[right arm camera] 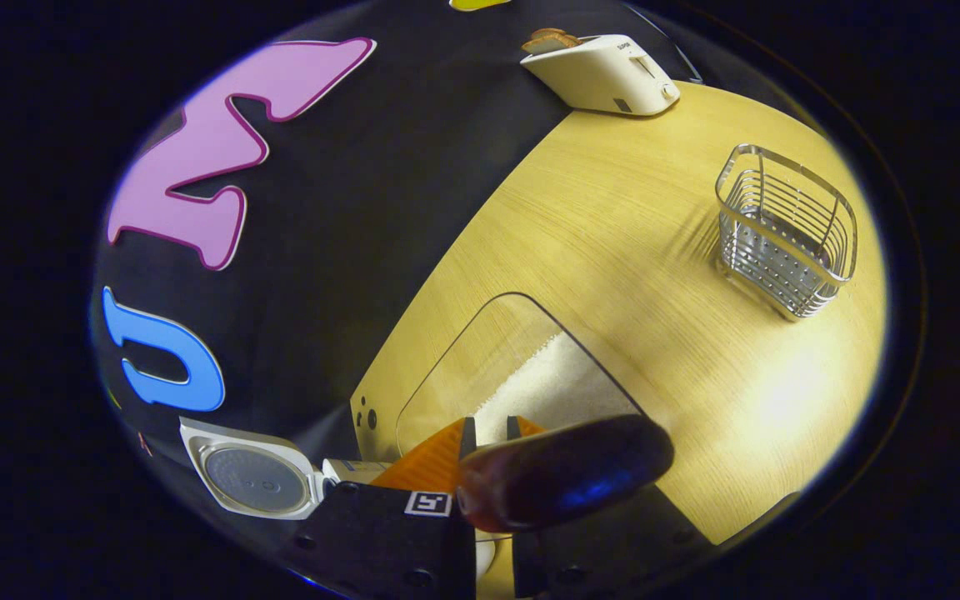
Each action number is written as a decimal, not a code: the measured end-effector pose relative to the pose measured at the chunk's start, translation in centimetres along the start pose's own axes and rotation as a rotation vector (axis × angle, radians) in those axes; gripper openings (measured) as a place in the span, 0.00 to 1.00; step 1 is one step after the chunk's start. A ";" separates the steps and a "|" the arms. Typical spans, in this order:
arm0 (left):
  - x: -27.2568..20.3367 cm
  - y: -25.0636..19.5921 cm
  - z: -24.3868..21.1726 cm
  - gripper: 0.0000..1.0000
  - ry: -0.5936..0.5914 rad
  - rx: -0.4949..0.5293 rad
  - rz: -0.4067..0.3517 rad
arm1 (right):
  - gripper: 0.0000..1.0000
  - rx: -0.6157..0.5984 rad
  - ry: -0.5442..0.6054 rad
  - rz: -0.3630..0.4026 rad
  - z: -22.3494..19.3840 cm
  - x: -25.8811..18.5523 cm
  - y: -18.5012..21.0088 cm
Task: Close the left gripper, press the button to open the rice cooker; take a wooden spoon from the chopstick holder with the right hand, scoop a spoonful of rice and pour it into the rice cooker, then put the wooden spoon back into the chopstick holder.
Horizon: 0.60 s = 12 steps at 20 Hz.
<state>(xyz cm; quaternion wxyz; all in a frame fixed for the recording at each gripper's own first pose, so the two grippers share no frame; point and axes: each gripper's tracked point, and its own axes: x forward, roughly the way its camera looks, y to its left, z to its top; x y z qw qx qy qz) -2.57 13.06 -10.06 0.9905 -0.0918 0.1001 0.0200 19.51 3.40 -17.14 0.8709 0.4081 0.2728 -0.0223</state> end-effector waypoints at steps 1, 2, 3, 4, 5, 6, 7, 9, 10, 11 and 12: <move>0.0 -0.1 0.1 0.96 -0.001 0.002 -0.003 | 0.10 0.006 -0.003 0.005 0.4 -0.4 0.2; -0.1 -0.2 0.1 0.96 -0.003 0.004 -0.005 | 0.10 0.003 -0.004 0.009 0.6 -0.8 0.6; -0.1 -0.3 0.2 0.96 -0.005 0.006 -0.008 | 0.10 -0.006 -0.005 0.014 0.7 -1.2 1.1; 0.0 -0.4 0.2 0.96 -0.008 0.007 -0.010 | 0.10 -0.015 -0.006 0.022 0.8 -1.5 1.6; -0.1 -0.5 0.2 0.96 -0.008 0.008 -0.013 | 0.10 -0.016 -0.007 0.034 0.8 -1.8 2.2; -0.1 -0.7 0.2 0.96 -0.008 0.008 -0.016 | 0.10 -0.005 -0.006 0.048 0.8 -2.1 2.9; -0.1 -0.7 0.4 0.96 -0.012 0.008 -0.018 | 0.10 0.015 -0.003 0.065 0.7 -2.5 3.8; -0.4 -0.8 0.5 0.96 -0.019 0.009 -0.022 | 0.10 0.053 0.007 0.100 0.8 -3.0 5.5; -0.5 -0.7 0.5 0.96 -0.023 0.009 -0.020 | 0.10 0.058 0.014 0.115 0.7 -3.3 6.4; -0.6 -0.6 0.6 0.96 -0.026 0.006 -0.019 | 0.10 0.061 0.020 0.129 0.5 -3.7 7.2; -0.7 -0.5 0.6 0.96 -0.029 0.000 -0.019 | 0.10 0.061 0.026 0.147 0.1 -4.0 8.3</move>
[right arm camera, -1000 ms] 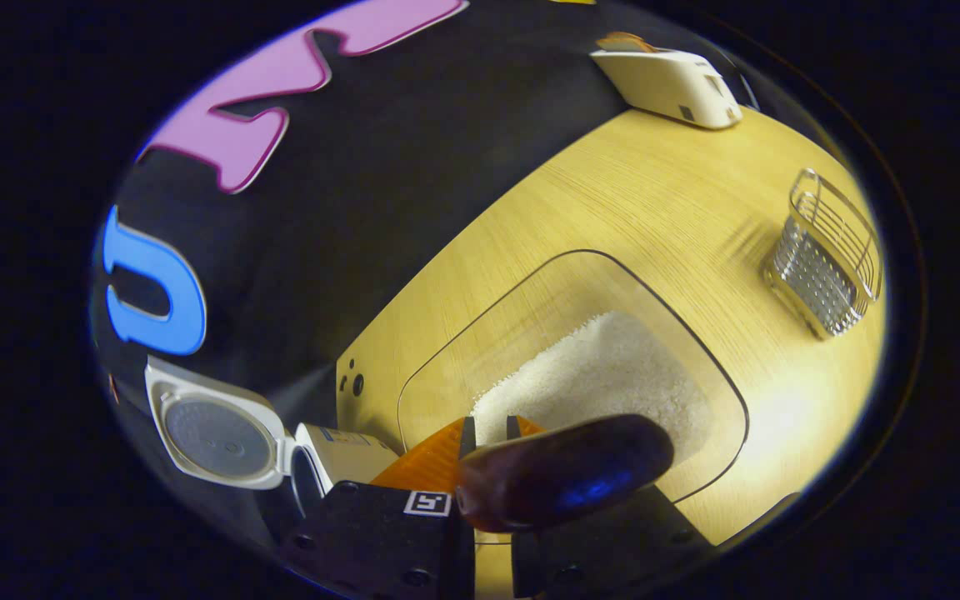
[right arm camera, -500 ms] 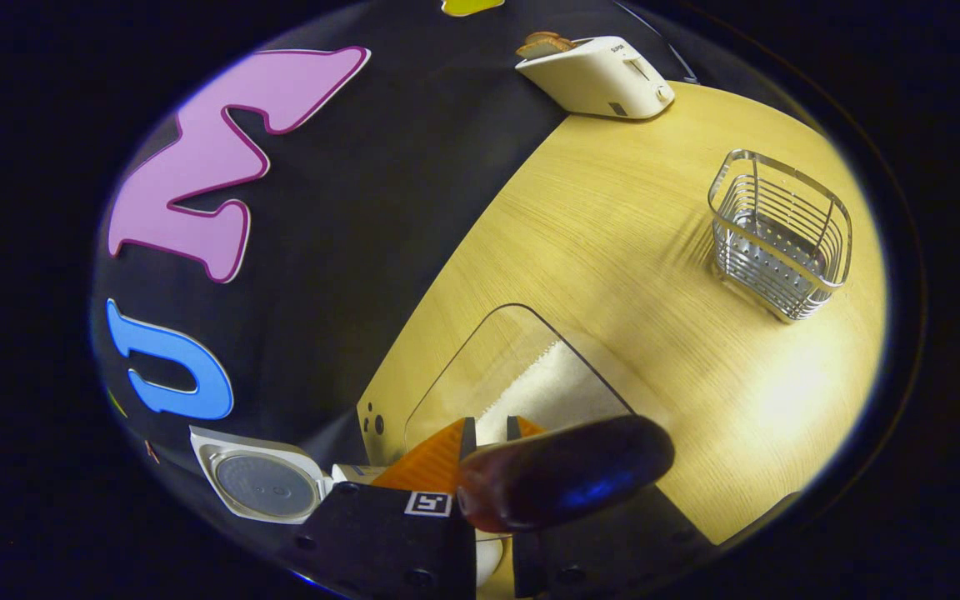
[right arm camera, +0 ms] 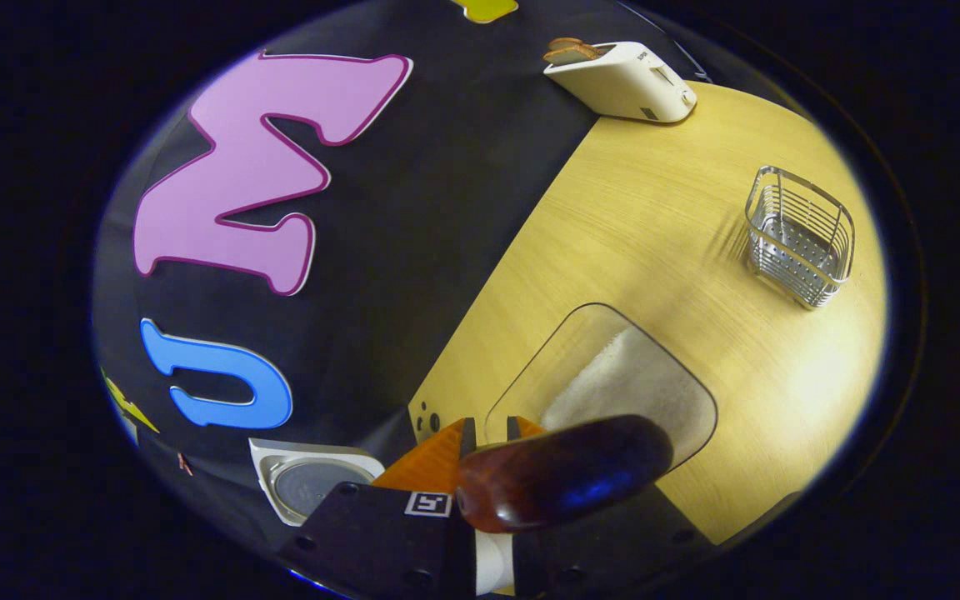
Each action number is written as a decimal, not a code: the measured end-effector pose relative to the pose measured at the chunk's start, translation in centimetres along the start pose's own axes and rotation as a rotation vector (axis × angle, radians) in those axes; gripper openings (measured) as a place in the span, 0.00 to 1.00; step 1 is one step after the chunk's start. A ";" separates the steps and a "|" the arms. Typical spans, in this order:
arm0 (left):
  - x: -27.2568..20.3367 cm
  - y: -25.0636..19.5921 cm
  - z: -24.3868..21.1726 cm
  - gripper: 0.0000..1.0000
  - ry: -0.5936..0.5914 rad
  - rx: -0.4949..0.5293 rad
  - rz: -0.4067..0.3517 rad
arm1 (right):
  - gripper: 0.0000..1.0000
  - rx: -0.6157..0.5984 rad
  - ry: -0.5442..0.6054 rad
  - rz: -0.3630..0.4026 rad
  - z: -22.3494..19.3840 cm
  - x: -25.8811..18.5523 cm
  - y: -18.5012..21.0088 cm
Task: Close the left gripper, press the button to open the rice cooker; take a wooden spoon from the chopstick holder with the right hand, scoop a spoonful of rice and pour it into the rice cooker, then put the wooden spoon back into the chopstick holder.
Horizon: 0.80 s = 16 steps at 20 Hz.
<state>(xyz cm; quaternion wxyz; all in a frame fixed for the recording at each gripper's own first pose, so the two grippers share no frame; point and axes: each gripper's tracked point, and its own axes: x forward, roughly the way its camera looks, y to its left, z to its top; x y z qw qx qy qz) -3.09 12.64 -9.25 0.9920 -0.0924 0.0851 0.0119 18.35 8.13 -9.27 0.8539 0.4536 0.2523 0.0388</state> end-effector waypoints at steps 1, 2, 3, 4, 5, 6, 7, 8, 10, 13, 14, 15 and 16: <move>-0.1 0.1 0.0 0.96 -0.002 -0.006 0.002 | 0.10 0.004 0.012 0.024 -0.6 -0.2 1.3; -0.2 0.3 0.0 0.96 -0.002 -0.011 0.005 | 0.10 0.012 0.028 0.046 -1.2 -0.3 2.5; -0.4 0.6 0.1 0.96 -0.004 -0.014 0.009 | 0.10 0.021 0.045 0.071 -2.0 -0.4 3.8; -0.6 0.9 0.0 0.96 -0.006 -0.016 0.014 | 0.10 0.028 0.062 0.091 -2.7 -0.3 5.0; -0.8 1.2 0.1 0.96 -0.008 -0.017 0.020 | 0.10 0.039 0.090 0.111 -3.6 0.0 6.0; -1.0 1.5 0.1 0.96 -0.010 -0.019 0.026 | 0.10 0.052 0.117 0.129 -4.7 0.0 7.0; -1.1 1.9 0.2 0.96 -0.012 -0.023 0.033 | 0.10 0.066 0.143 0.147 -6.1 0.2 8.2; -1.3 2.4 0.2 0.96 -0.016 -0.026 0.040 | 0.10 0.073 0.166 0.157 -7.2 0.6 9.1; -1.6 3.4 0.3 0.96 -0.019 -0.032 0.058 | 0.10 0.064 0.202 0.164 -9.3 1.3 10.1; -2.0 5.0 0.6 0.96 -0.027 -0.047 0.087 | 0.10 0.040 0.249 0.181 -12.4 2.4 12.0; -2.2 5.6 0.6 0.96 -0.030 -0.053 0.096 | 0.10 0.018 0.260 0.189 -13.3 2.9 12.8; -2.3 6.1 0.6 0.96 -0.030 -0.059 0.107 | 0.10 -0.017 0.266 0.195 -14.3 3.4 13.6; -2.3 6.7 0.5 0.96 -0.027 -0.065 0.117 | 0.09 -0.059 0.272 0.197 -15.1 3.9 14.2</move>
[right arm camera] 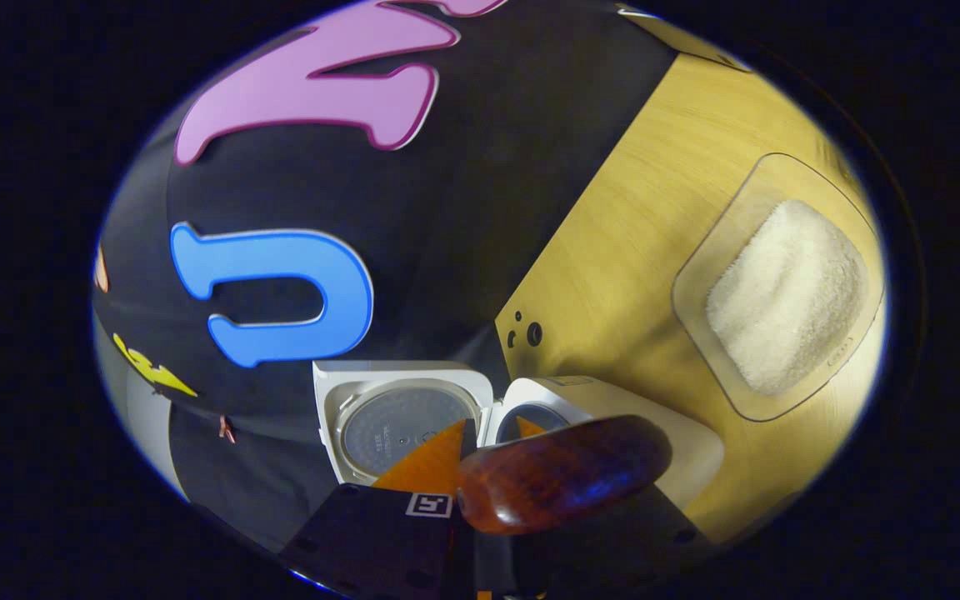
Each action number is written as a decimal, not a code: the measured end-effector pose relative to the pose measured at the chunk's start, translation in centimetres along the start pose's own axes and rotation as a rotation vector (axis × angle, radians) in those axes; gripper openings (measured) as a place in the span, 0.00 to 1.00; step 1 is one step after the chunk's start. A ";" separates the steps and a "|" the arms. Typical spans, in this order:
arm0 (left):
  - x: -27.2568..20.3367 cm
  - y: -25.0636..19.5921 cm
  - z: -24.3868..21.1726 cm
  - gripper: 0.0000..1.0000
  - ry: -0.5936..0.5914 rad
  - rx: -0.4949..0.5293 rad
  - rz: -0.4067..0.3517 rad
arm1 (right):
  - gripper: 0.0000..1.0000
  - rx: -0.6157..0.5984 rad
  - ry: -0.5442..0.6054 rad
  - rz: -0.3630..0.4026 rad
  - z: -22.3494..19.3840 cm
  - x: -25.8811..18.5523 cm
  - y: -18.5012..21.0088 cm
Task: Close the left gripper, press the button to open the rice cooker; take a wooden spoon from the chopstick holder with the right hand, scoop a spoonful of rice and pour it into the rice cooker, then put the wooden spoon back into the chopstick holder.
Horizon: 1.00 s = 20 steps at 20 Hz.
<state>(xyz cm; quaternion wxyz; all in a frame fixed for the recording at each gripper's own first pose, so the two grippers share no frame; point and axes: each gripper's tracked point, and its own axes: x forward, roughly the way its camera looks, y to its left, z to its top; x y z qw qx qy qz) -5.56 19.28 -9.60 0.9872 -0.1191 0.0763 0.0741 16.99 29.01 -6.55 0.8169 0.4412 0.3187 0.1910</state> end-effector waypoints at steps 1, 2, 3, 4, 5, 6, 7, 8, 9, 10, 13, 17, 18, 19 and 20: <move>0.0 0.5 -0.1 0.96 0.004 -0.007 0.008 | 0.09 -0.045 0.008 0.000 -0.7 0.9 0.7; -0.1 1.0 -0.1 0.96 0.006 -0.014 0.015 | 0.09 -0.092 0.016 0.000 -1.3 1.7 1.3; -0.1 1.4 -0.1 0.96 0.008 -0.019 0.022 | 0.09 -0.140 0.022 0.001 -2.0 2.4 1.9; 0.0 1.8 -0.2 0.96 0.011 -0.022 0.028 | 0.09 -0.187 0.027 -0.003 -2.5 3.2 2.3; 0.0 2.3 -0.2 0.96 0.012 -0.023 0.036 | 0.09 -0.240 0.025 -0.008 -3.1 4.0 2.7; 0.1 2.8 -0.2 0.96 0.012 -0.022 0.046 | 0.09 -0.295 0.020 -0.015 -3.4 4.7 2.9; 0.2 3.2 -0.1 0.96 0.009 -0.019 0.058 | 0.09 -0.348 0.016 -0.022 -3.8 5.3 3.0; 0.3 3.4 -0.1 0.96 0.008 -0.021 0.060 | 0.09 -0.396 0.017 -0.029 -4.2 6.0 3.1; 0.4 3.5 -0.1 0.96 0.011 -0.027 0.060 | 0.09 -0.441 0.019 -0.034 -4.8 6.7 3.1; 0.5 3.8 -0.4 0.96 0.014 -0.033 0.061 | 0.09 -0.490 0.021 -0.037 -5.3 7.1 3.1; 0.8 4.4 -0.6 0.96 0.024 -0.045 0.065 | 0.09 -0.643 0.013 -0.063 -6.2 7.8 2.6; 1.6 5.6 -0.7 0.96 0.027 -0.064 0.077 | 0.09 -0.795 0.005 -0.083 -6.9 8.5 1.9; 1.6 5.8 -0.9 0.96 0.027 -0.069 0.080 | 0.09 -0.836 0.004 -0.088 -7.0 8.4 1.7; 1.9 6.0 -1.0 0.96 0.027 -0.073 0.081 | 0.09 -0.874 0.001 -0.095 -7.2 8.3 1.5; 2.1 6.0 -1.1 0.96 0.029 -0.076 0.083 | 0.09 -0.914 -0.003 -0.098 -7.4 8.1 1.4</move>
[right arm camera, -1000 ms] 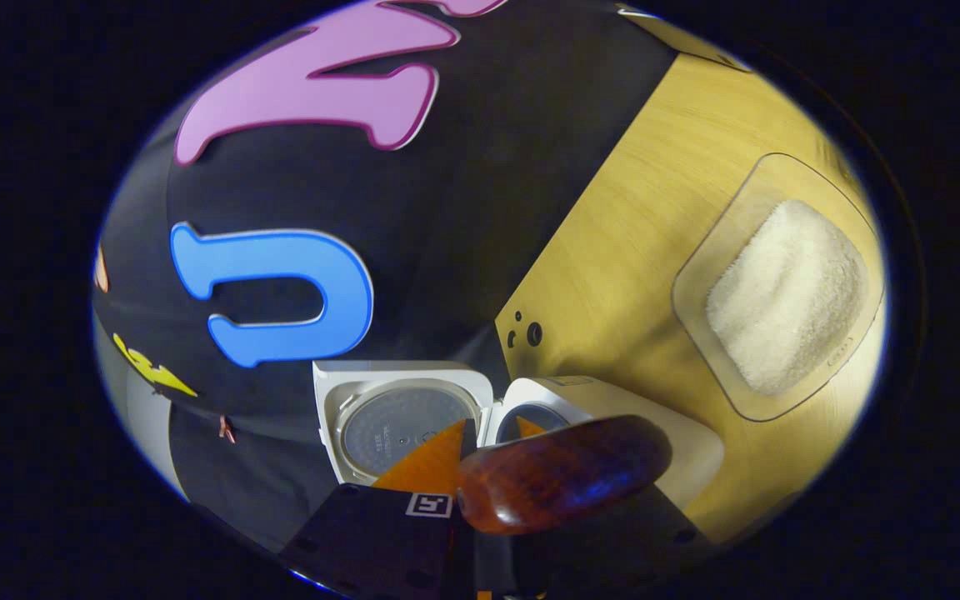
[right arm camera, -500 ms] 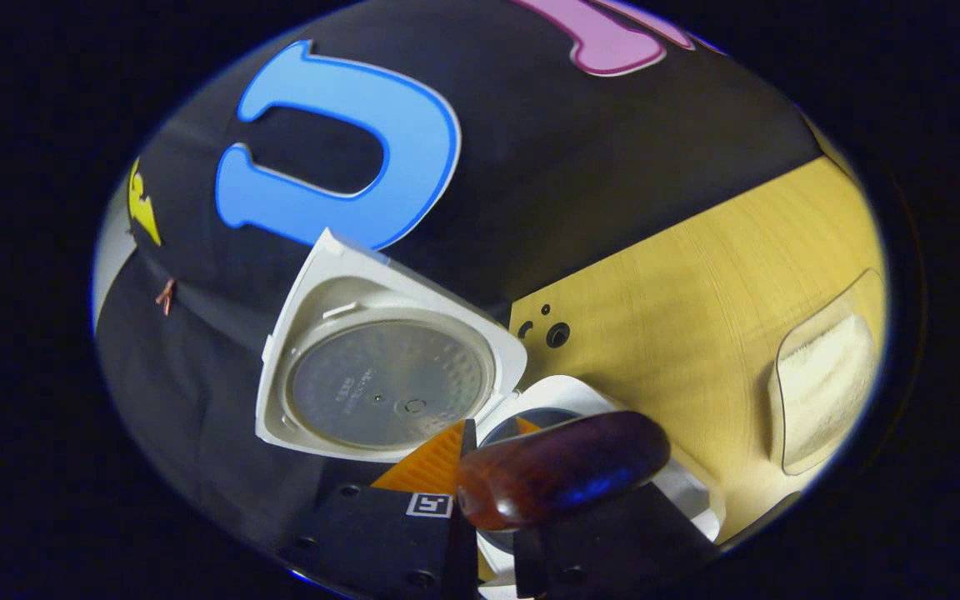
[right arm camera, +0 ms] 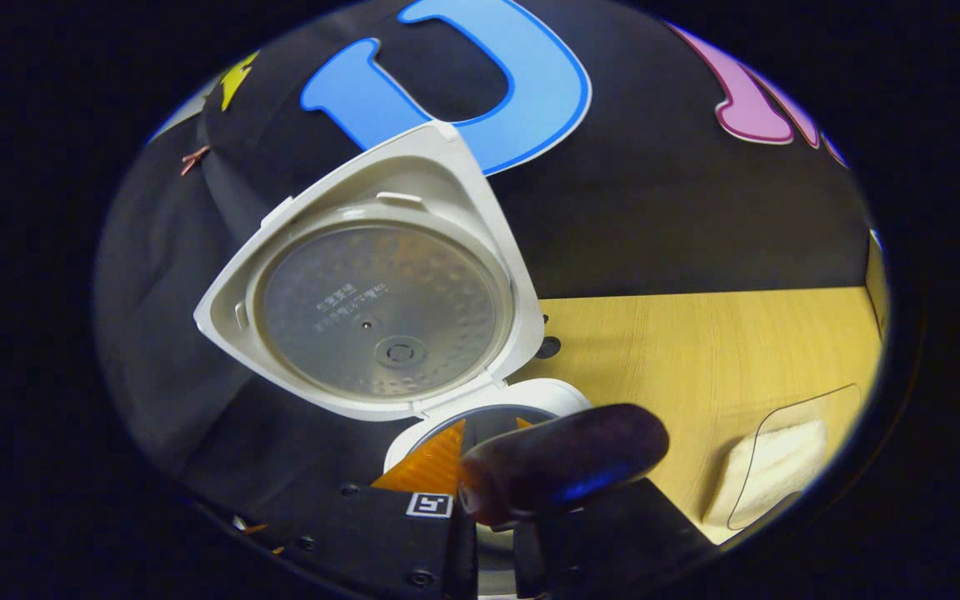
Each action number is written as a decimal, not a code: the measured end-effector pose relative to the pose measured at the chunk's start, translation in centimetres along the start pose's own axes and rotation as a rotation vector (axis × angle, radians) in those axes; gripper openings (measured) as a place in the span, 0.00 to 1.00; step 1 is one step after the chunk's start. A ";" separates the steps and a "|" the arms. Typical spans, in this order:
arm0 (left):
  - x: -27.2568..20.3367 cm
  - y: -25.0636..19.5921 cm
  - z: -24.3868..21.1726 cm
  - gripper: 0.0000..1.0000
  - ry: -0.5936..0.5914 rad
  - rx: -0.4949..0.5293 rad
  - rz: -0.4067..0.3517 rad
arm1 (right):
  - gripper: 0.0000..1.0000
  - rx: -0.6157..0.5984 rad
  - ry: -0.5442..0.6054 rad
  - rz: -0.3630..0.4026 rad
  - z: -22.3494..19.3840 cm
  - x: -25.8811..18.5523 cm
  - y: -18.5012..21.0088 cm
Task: Close the left gripper, press the button to open the rice cooker; take a wooden spoon from the chopstick holder with the right hand, scoop a spoonful of rice and pour it into the rice cooker, then put the wooden spoon back into the chopstick holder.
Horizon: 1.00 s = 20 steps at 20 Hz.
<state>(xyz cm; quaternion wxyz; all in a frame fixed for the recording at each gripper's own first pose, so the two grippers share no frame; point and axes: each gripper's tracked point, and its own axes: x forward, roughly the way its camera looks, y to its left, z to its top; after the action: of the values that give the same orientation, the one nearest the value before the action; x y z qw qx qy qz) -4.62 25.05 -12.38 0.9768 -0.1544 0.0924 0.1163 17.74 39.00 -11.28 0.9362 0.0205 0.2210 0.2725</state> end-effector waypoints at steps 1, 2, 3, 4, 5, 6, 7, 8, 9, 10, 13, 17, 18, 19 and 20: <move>0.2 0.1 -0.2 0.96 0.005 -0.004 0.002 | 0.09 -0.044 -0.010 -0.003 -0.2 -0.1 0.1; 0.3 0.3 -0.3 0.96 0.006 -0.007 0.003 | 0.09 -0.094 -0.026 -0.008 -0.3 -0.2 0.2; 0.5 0.4 -0.4 0.96 0.006 -0.010 0.001 | 0.09 -0.144 -0.040 -0.007 -0.4 -0.2 0.6; 0.6 0.5 -0.5 0.96 0.006 -0.011 0.002 | 0.09 -0.189 -0.047 -0.004 -0.5 -0.2 0.9; 0.7 0.6 -0.4 0.96 0.007 -0.013 0.001 | 0.09 -0.240 -0.052 0.000 -0.8 -0.2 1.1; 0.8 0.6 -0.6 0.96 0.008 -0.017 0.000 | 0.09 -0.289 -0.056 0.002 -1.0 -0.2 1.3; 1.0 0.6 -0.7 0.96 0.010 -0.021 -0.002 | 0.09 -0.331 -0.056 0.009 -1.2 -0.3 1.7; 1.1 0.6 -0.7 0.96 0.010 -0.024 -0.002 | 0.21 -0.374 -0.058 0.015 -1.5 -0.6 2.1; 1.2 0.7 -0.7 0.96 0.010 -0.026 -0.002 | 0.21 -0.416 -0.064 0.024 -1.7 -0.5 2.4; 1.2 0.7 -0.8 0.96 0.008 -0.028 0.000 | 0.21 -0.463 -0.075 0.032 -1.8 -0.5 2.7; 1.3 0.7 -0.7 0.96 0.006 -0.044 0.000 | 0.21 -0.594 -0.084 0.071 -2.5 -0.5 4.3; 1.4 1.2 -0.8 0.96 0.000 -0.061 0.011 | 0.21 -0.655 -0.016 0.137 -5.1 -1.0 6.1; 1.4 1.4 -0.8 0.96 -0.003 -0.065 0.014 | 0.21 -0.666 -0.006 0.144 -5.6 -1.2 6.3; 1.3 1.5 -0.8 0.96 -0.003 -0.069 0.016 | 0.21 -0.672 -0.006 0.148 -5.8 -1.2 6.7; 1.2 1.6 -0.8 0.96 -0.003 -0.071 0.019 | 0.21 -0.668 -0.005 0.149 -5.9 -1.3 6.9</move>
<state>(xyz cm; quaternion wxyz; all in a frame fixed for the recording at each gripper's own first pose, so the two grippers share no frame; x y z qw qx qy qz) -4.02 26.54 -13.83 0.9697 -0.1877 0.0881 0.1291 10.82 43.71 -14.98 0.8692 -0.2705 0.1150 0.3976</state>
